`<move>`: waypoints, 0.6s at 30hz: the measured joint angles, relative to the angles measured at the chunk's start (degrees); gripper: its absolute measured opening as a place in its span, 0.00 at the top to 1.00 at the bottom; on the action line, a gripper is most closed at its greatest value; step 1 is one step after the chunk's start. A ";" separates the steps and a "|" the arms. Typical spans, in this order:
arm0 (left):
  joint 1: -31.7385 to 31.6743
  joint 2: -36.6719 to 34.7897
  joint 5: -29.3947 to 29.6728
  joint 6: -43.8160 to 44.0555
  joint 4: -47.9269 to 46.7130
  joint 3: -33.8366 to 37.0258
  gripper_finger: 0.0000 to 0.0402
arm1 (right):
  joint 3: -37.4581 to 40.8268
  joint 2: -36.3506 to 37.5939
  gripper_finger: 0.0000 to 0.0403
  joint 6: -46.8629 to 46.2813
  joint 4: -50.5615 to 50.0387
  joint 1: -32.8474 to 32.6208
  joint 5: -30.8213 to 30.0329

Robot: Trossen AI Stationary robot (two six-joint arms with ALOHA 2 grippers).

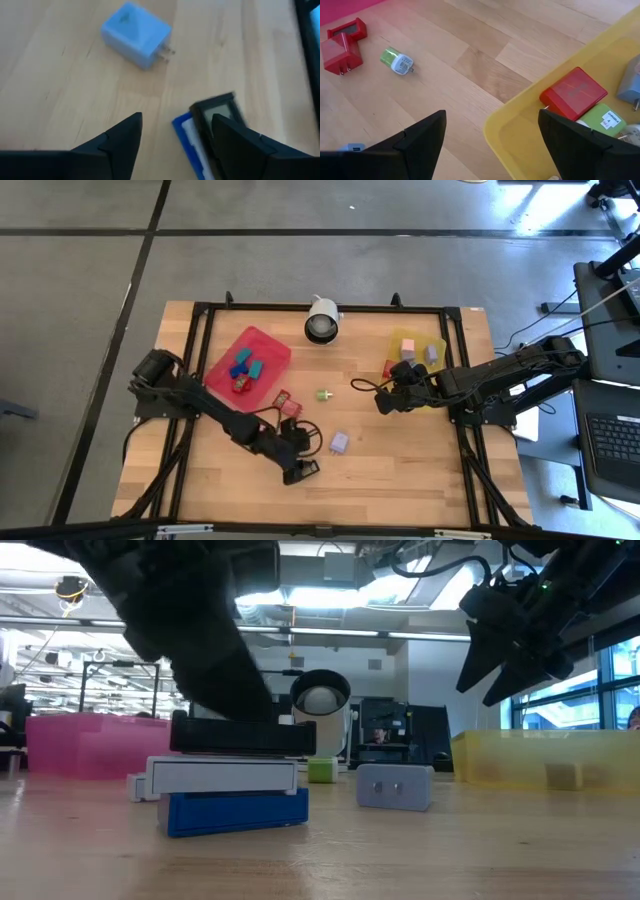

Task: Pick & Place Office items
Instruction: Put the white digital timer into the pink bin

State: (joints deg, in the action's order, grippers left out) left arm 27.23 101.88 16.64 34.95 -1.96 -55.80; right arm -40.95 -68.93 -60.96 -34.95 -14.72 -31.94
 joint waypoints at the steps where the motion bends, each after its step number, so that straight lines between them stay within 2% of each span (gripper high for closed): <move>1: 0.05 0.40 0.02 1.13 -2.61 -1.32 0.39 | -0.02 0.00 0.21 -0.01 0.03 0.00 0.00; 5: 0.05 0.62 0.31 5.57 -8.81 -4.39 0.33 | -0.01 0.00 0.21 0.02 0.07 0.00 -0.02; 9: 0.05 0.62 1.89 6.37 -12.11 -5.88 0.30 | 0.00 0.00 0.21 0.02 0.10 0.02 -0.02; 18: 0.05 0.64 3.32 12.84 -18.59 -5.91 0.29 | 0.00 0.00 0.21 0.00 0.14 0.00 0.00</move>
State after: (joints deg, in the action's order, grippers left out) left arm 27.29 102.52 19.97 47.79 -20.55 -61.71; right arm -40.95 -68.93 -60.96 -34.81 -14.71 -31.94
